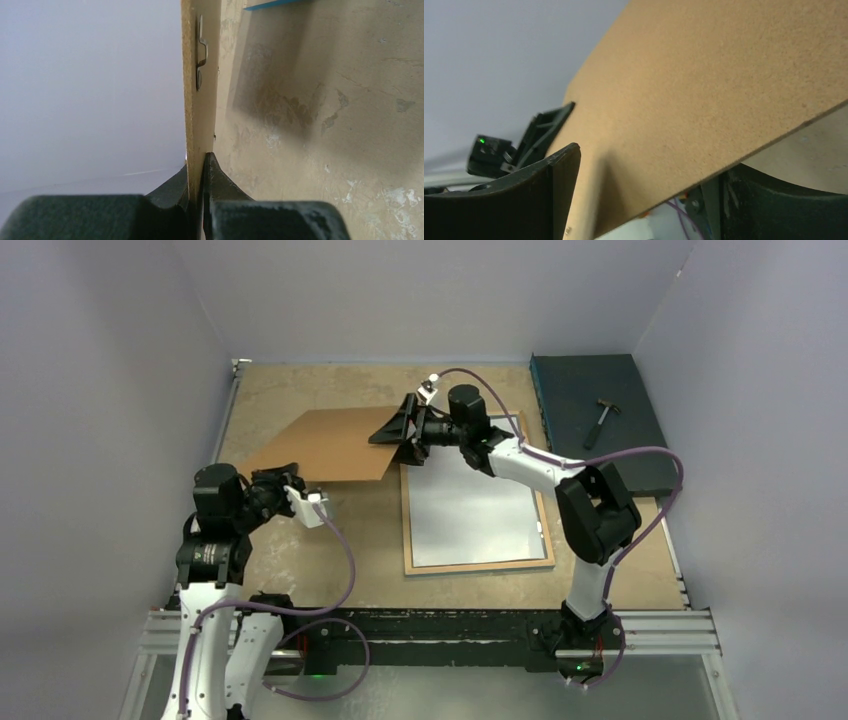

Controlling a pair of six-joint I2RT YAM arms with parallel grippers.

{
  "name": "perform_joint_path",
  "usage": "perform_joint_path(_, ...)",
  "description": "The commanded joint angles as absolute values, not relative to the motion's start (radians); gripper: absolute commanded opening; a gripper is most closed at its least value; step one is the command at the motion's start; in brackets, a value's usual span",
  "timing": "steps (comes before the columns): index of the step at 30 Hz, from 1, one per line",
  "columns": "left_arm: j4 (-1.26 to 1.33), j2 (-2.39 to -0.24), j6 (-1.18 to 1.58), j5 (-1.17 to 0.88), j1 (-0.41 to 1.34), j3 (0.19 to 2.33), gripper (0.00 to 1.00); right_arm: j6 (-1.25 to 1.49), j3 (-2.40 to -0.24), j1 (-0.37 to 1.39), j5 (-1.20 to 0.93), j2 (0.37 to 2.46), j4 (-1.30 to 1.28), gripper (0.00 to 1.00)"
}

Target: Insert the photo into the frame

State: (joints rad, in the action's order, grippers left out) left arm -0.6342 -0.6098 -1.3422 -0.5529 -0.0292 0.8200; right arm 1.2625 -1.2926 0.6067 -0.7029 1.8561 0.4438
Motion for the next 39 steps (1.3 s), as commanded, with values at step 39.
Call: perform_joint_path(39,-0.751,-0.624,-1.437,-0.681,-0.026,1.088,0.00,-0.593,-0.971,0.687,-0.507,1.286,0.449,0.85)
